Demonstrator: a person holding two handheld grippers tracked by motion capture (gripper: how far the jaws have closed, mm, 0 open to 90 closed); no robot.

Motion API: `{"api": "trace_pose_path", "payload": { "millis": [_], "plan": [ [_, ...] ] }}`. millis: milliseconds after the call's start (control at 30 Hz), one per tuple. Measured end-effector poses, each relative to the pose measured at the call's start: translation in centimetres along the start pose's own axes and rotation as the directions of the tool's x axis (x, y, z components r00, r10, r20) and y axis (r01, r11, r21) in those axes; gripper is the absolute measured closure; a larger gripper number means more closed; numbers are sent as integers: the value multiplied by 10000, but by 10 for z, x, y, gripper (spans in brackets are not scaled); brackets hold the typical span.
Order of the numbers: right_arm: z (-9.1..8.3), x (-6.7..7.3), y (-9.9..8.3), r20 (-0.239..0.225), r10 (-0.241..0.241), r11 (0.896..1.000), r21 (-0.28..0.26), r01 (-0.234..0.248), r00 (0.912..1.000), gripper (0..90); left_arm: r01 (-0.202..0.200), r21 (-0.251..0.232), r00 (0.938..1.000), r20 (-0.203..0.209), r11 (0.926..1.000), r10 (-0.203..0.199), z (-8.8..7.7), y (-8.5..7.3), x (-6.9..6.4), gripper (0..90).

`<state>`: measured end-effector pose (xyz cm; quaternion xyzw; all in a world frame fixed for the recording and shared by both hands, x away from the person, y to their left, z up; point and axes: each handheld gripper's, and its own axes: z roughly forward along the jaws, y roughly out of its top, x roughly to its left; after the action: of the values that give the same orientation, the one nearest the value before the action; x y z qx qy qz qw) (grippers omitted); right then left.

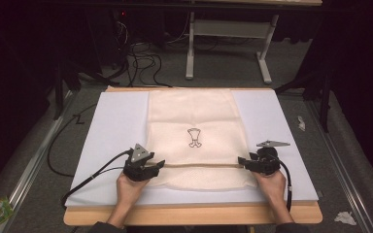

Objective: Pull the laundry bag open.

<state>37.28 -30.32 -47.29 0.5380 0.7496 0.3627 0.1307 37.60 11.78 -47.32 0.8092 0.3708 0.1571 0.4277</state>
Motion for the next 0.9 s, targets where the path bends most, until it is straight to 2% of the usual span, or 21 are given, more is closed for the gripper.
{"api": "trace_pose_path", "payload": {
  "millis": [233, 333, 433, 500, 600, 733, 900],
  "plan": [
    [4, 7, 2, -36, -139, 9999, 74, 140, 9999, 475, 371, -57, 9989, 285, 9993, -370, 11, -2, -3, 454],
    [5, 9, 2, 8, -218, 9997, 132, 218, 9998, 499, 224, 9, 9993, 296, 9997, -224, 15, -1, -7, 450],
    [5, 11, 3, 120, -413, 9989, 208, 411, 9991, 534, 269, 177, 9992, 298, 9995, -275, 18, -1, -8, 449],
    [6, 12, 3, 224, -606, 9979, 234, 601, 9979, 576, 307, 237, 9990, 318, 9992, -315, 18, -1, -7, 448],
    [5, 12, 3, 433, -790, 9966, 272, 779, 9959, 705, 299, 368, 9991, 291, 9989, -310, 19, -1, -7, 444],
    [4, 11, 2, 385, -998, 9949, 216, 990, 9943, 824, -169, 599, 9999, -4, 9981, 170, 22, 1, -13, 438],
    [3, 11, 4, 218, -1183, 9928, 210, 1178, 9927, 868, -145, 641, 9999, 29, 9978, 144, 22, 1, -13, 435]
  ]
}}
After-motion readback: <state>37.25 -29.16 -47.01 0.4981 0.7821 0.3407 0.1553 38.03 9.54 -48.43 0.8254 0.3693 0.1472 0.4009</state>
